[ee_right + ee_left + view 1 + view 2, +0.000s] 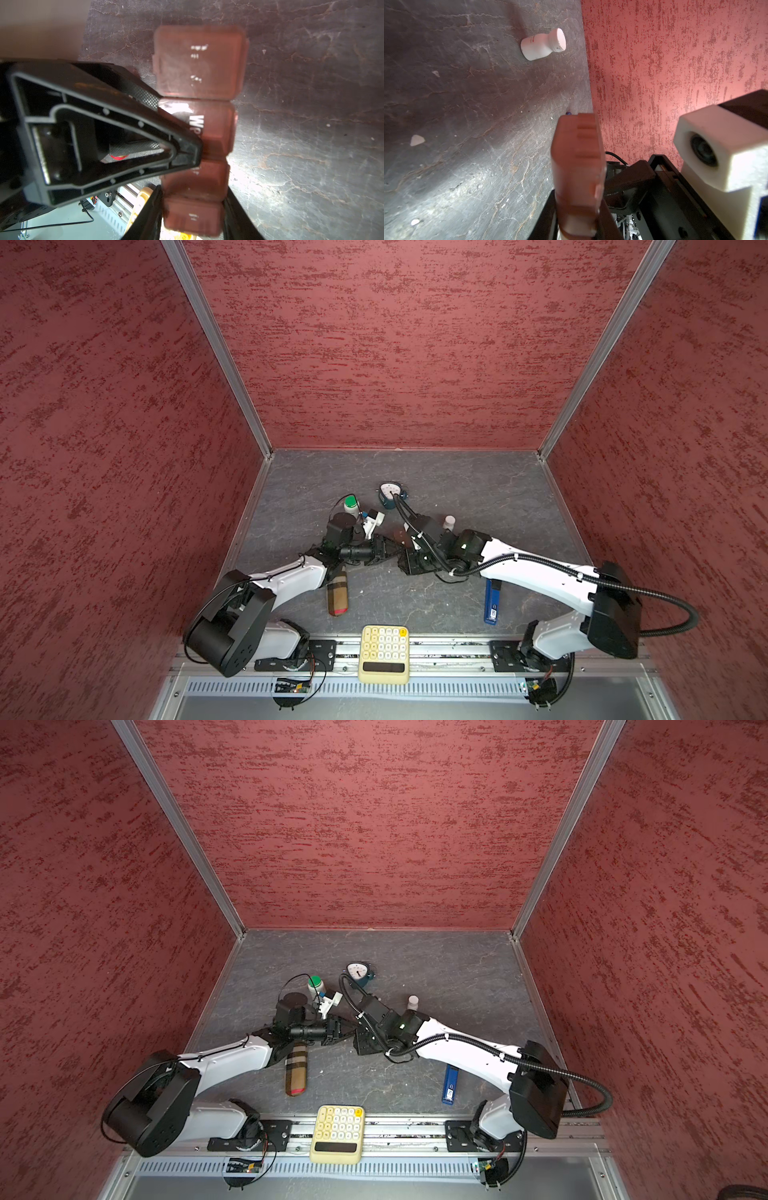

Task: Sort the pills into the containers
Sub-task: 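Grip the strip's far end with the left gripper, holding it with the right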

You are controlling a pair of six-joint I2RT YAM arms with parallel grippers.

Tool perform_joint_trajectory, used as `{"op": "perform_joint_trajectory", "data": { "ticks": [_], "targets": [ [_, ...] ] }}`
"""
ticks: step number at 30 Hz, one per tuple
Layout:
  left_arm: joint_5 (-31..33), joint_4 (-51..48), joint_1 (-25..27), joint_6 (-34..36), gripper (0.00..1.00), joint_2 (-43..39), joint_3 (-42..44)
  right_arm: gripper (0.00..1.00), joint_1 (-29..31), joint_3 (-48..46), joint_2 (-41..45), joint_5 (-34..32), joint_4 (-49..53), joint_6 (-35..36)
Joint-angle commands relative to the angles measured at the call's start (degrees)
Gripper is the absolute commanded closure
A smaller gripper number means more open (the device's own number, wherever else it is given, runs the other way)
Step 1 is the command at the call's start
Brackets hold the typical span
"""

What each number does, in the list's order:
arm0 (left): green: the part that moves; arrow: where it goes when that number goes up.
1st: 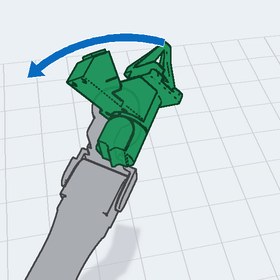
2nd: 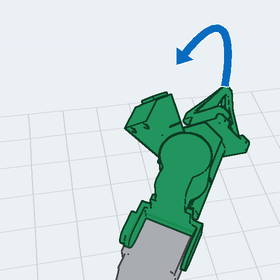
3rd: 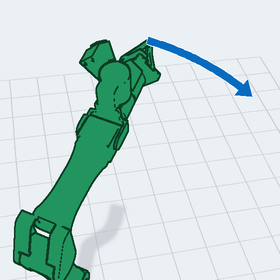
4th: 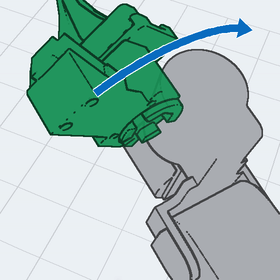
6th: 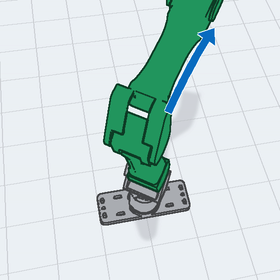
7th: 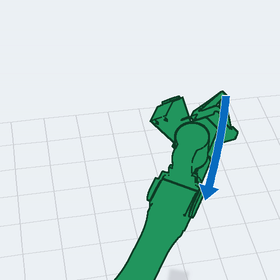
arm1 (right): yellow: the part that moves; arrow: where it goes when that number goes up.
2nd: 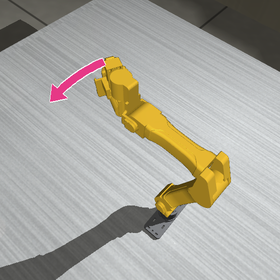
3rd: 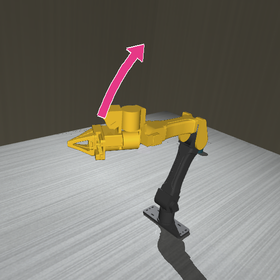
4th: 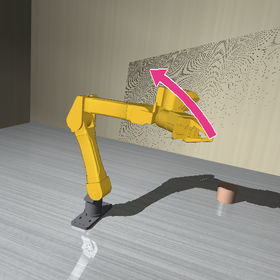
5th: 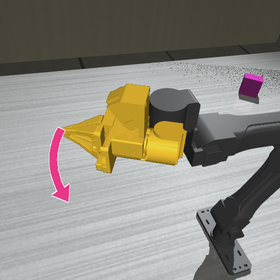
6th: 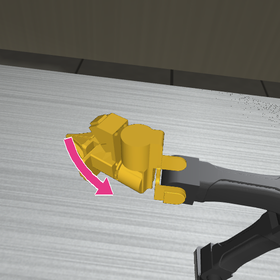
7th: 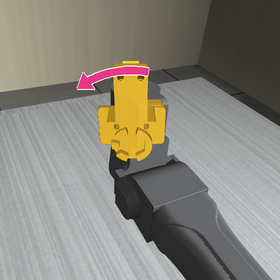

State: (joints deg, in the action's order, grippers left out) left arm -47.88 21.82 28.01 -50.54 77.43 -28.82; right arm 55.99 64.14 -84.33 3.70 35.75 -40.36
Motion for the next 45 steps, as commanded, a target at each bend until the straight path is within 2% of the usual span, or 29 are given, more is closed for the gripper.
{"op": "perform_joint_trajectory", "data": {
  "ticks": [1,6,10,16,26,35,40,45],
  "targets": [
    [-0.01,0.58,-0.76,2.05,1.00,1.31,0.35,0.58,-0.97,0.24,3.11,-0.16,2.84,1.04],
    [-0.11,0.86,-0.85,2.65,1.00,2.19,0.27,0.65,-1.40,-0.28,3.82,1.46,2.82,1.69],
    [-0.33,0.99,-0.89,3.25,1.00,2.77,0.21,0.65,-1.60,-0.85,4.26,1.74,2.57,1.77],
    [-0.37,2.55,-1.07,3.11,1.00,3.17,0.17,0.57,-1.93,-1.47,4.44,3.11,1.44,1.81],
    [0.04,1.40,-1.17,4.12,1.00,3.08,-0.32,0.57,-2.71,0.18,4.65,-3.34,6.91,2.38],
    [0.21,0.88,-1.29,4.83,1.00,3.49,-0.45,0.57,-2.96,0.02,5.63,-0.64,5.89,2.74],
    [0.16,0.87,-1.38,4.85,1.00,3.43,-0.44,0.51,-3.06,-0.07,5.32,1.74,5.03,2.74],
    [0.09,0.90,-1.42,4.89,1.00,3.22,-0.37,0.50,-3.08,0.20,4.93,-1.79,7.34,2.54]
  ]
}}
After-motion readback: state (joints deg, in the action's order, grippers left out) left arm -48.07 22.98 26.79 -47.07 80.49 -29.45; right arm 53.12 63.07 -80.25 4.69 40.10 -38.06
